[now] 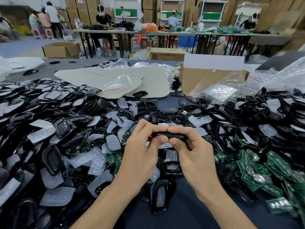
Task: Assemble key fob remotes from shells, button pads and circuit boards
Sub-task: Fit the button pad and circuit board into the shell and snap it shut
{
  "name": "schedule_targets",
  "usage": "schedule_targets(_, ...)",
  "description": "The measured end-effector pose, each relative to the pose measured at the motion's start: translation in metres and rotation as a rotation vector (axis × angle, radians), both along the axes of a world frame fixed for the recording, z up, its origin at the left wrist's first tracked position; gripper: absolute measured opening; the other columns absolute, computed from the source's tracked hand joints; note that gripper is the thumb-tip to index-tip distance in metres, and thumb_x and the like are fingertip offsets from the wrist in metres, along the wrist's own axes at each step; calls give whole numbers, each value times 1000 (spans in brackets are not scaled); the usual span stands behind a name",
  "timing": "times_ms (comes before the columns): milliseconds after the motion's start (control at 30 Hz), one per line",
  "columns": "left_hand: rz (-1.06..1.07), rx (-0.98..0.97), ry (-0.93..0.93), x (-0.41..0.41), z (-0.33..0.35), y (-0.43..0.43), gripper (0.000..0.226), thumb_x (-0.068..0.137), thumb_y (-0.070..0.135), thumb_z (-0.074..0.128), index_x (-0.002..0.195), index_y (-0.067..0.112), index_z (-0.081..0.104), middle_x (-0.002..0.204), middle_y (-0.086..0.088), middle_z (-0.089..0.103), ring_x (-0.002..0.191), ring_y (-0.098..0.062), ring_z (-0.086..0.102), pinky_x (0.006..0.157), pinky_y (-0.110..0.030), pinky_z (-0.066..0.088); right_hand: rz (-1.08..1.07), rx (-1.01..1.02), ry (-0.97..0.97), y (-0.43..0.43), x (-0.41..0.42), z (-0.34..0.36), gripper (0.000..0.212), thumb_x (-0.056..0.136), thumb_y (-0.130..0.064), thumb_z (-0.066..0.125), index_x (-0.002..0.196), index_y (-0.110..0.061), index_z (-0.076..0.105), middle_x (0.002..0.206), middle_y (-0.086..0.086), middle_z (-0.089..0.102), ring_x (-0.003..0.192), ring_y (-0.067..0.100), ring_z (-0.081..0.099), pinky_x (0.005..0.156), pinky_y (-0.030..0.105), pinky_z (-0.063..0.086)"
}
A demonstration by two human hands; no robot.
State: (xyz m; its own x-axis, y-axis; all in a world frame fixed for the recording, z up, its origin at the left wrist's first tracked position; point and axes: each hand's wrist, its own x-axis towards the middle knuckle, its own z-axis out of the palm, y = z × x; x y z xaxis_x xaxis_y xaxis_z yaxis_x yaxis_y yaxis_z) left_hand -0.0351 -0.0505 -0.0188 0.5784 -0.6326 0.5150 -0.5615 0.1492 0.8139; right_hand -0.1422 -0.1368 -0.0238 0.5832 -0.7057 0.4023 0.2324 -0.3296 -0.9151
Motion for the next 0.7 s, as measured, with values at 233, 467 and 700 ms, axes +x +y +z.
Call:
schedule_targets(233,22,-19,-27,1,0,-2,23,93,11,67,100,32,72,88,21,55,82,2,58,70,-6,39,10,-2,-17,-1,-1,1,37,94,-1,65,100,-37,73,100,-14,76,98,5,71,83,12,52)
schedule_targets(467,-49,88,-319,7,-11,-1,36,98,39,56,133,33,53,123,21,47,111,-4,55,93,-12,43,81,366,-70,-12,2,4,19,85,-30,67,99,-26,80,103,4,78,92,15,74,73,21,57)
schedule_targets(700,36,-6,-553,13,-15,-3,31,102,29,51,118,10,70,120,1,62,110,-15,61,91,-31,52,263,537,-107,-15,1,2,30,88,-30,61,106,-13,80,107,12,76,86,14,72,74,21,57)
